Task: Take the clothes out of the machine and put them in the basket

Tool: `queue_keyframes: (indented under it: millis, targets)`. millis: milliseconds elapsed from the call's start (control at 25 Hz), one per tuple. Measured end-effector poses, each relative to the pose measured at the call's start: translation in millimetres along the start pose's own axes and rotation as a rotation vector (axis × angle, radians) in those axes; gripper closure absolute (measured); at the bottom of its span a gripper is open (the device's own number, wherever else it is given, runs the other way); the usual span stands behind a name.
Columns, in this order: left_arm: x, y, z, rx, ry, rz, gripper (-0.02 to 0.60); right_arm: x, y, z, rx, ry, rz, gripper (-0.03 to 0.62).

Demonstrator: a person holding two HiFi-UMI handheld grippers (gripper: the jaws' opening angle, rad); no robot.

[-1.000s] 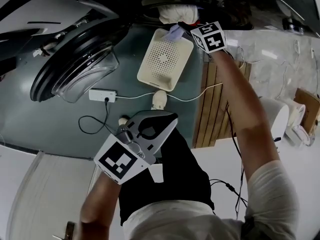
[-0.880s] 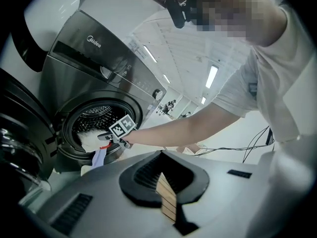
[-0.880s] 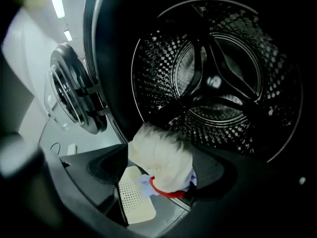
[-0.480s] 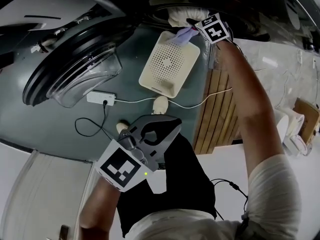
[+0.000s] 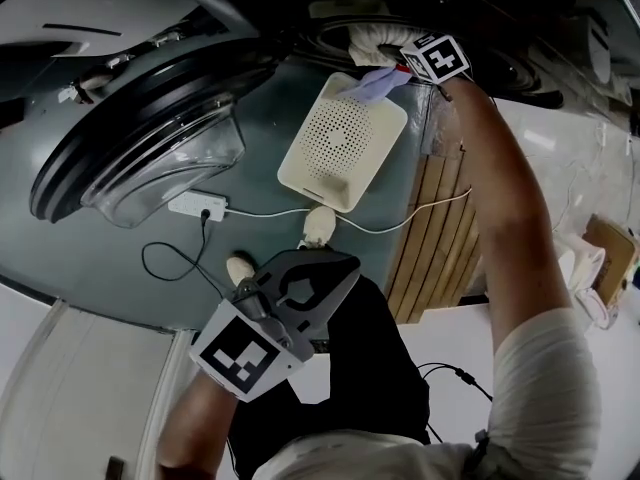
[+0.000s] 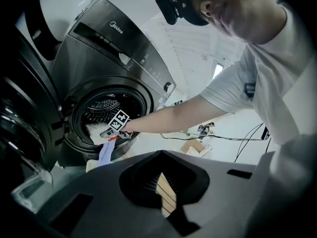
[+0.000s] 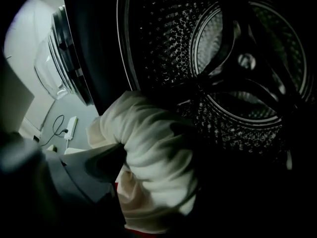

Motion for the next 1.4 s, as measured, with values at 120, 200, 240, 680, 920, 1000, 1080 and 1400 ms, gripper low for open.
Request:
queue_keyframes:
  millis: [120,200,240,680,920,1000,1080,1400]
  targets:
    - [-1,-3,-4,0.002,0.011,0.011,0.584,-2,-5,3,0.012,-0.043,0.008,0.152]
    - [0,-3,-5,0.0,0.015,0.022,0.584,-4,-6,3,0.011,-0.066,0.012,0.184]
    - [0,-2,-6,0.0,0.017,0.022,0.584,-4,-6,1,0.005,-0.069,0.013,0.214]
    - [8,3,3,-0.005,-0.001,-0.005,0.584,-8,15,-17,-0.102,-0.097,0.002,0.443]
    - [19,13,15,-0.03,-0.013,-0.007,0.584,-9,56,-33,-0.154,-0.153,0.055,0.45]
    - [24,18,21,-0.043,-0.015,-0.011,0.584,-4,70,-38,-0.153,-0.148,0.072,0.451]
    - [28,22,28,-0.056,-0.019,-0.017,0.584,1,89,-44,-0.148,-0.141,0.089,0.451]
    - [47,55,55,-0.088,-0.052,-0.018,0.584,8,171,-92,-0.154,-0.079,0.124,0.451]
Point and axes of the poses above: the fingertips, and each gripper's own axes: y backward along the fingers, z to its right, x out of its top, the point moved 10 cm from there along y, backward along the fingers, and after that the axes turned 10 degrees about -z, right-handed, at the moved point
